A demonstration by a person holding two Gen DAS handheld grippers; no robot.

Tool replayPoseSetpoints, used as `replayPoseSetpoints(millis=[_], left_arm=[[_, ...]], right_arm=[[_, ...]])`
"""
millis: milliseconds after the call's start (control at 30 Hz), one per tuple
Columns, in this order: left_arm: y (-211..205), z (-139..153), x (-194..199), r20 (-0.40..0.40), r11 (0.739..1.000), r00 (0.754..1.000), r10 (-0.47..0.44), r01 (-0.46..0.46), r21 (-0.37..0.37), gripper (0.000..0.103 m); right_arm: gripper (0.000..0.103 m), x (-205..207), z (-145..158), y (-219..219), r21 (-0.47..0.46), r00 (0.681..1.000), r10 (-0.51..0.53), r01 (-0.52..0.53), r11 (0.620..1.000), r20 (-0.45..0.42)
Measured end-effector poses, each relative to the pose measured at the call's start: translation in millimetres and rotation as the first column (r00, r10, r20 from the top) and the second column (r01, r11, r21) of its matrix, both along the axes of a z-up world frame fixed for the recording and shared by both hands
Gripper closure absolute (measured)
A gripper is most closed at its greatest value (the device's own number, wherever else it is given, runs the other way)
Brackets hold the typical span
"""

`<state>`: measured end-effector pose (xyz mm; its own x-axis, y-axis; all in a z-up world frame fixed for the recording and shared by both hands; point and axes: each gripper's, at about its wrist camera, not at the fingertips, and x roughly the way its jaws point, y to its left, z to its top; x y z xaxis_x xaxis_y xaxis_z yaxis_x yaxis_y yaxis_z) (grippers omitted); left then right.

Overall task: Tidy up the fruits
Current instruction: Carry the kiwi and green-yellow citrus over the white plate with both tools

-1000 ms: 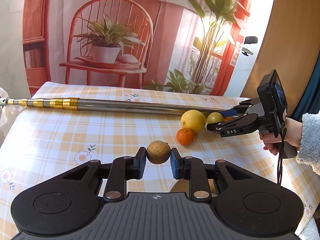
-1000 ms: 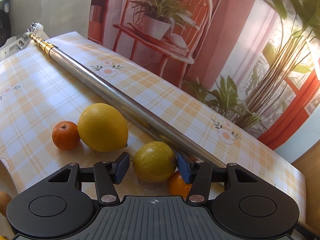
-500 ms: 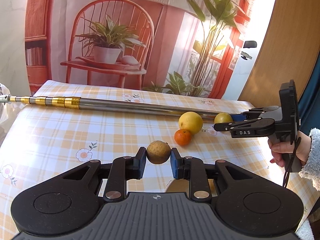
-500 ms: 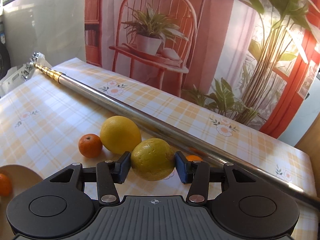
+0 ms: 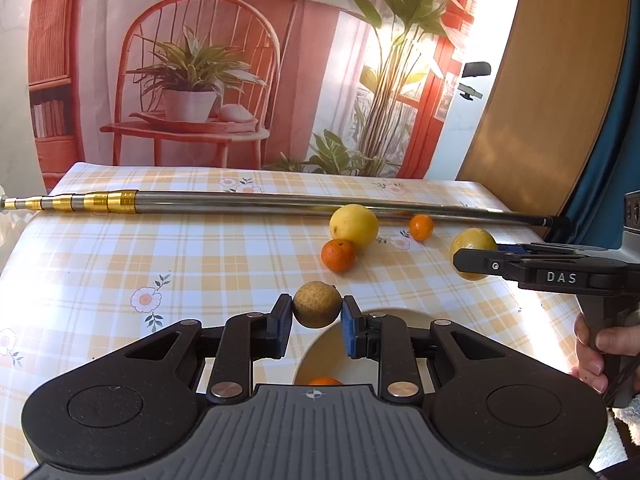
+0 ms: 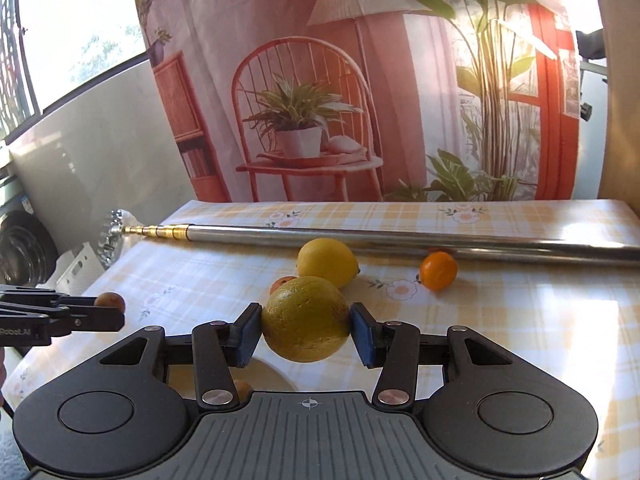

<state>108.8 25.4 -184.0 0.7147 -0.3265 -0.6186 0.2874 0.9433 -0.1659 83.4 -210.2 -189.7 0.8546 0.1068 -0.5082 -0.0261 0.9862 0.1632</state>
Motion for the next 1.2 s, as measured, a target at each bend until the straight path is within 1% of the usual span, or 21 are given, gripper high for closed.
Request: replayPoseSetpoints(millis=[100, 233, 367, 533, 700, 967, 1133, 1200], left_arm=[[-4.6, -2.8, 0.0, -0.017, 1.0, 1.0, -0.026, 0.026, 0.014, 0.076], [-12.2, -5.9, 1.1, -0.028, 0.998, 0.998, -0.055, 0.056, 0.033, 0.076], [-20.3, -11.2, 7.4, -0.047, 0.996, 0.996, -0.071, 0.073, 0.043, 0.076], [-29.9, -22.3, 14.8, -0.08, 0.994, 0.993, -0.086, 0.091, 0.055, 0.076], [-42.8, -33.8, 19.3, -0.099, 0.983, 0.987, -0.124, 0.135, 0.122, 0.076], [-54.4, -47.8, 23.7, -0.14, 0.965, 0.978, -0.157, 0.182, 0.191, 0.076], [-54.0, -51.3, 23.4, -0.172, 0.961, 0.973, -0.153, 0.187, 0.205, 0.076], [-53.4, -51.0, 22.3, -0.17, 0.96, 0.974, -0.152, 0.186, 0.21, 0.076]], right_arm=[[0.059, -16.5, -4.0, 1.4, 0.014, 1.0, -0.029, 0.029, 0.999, 0.005], [0.059, -28.2, -7.1, -11.9, 0.078, 0.997, -0.076, 0.075, 0.994, 0.009], [0.059, -31.2, -10.0, -20.9, 0.083, 0.994, -0.111, 0.11, 0.99, 0.002], [0.059, -34.4, -12.6, -19.8, 0.082, 0.994, -0.107, 0.106, 0.991, 0.012], [0.059, -33.3, -13.7, -19.3, 0.095, 0.995, -0.101, 0.099, 0.99, 0.014], [0.059, -32.8, -16.6, -20.5, 0.106, 0.995, -0.104, 0.103, 0.989, 0.005], [0.059, -31.8, -18.1, -20.4, 0.11, 0.995, -0.104, 0.103, 0.989, 0.001], [0.059, -31.7, -18.6, -19.6, 0.108, 0.995, -0.102, 0.101, 0.989, 0.001]])
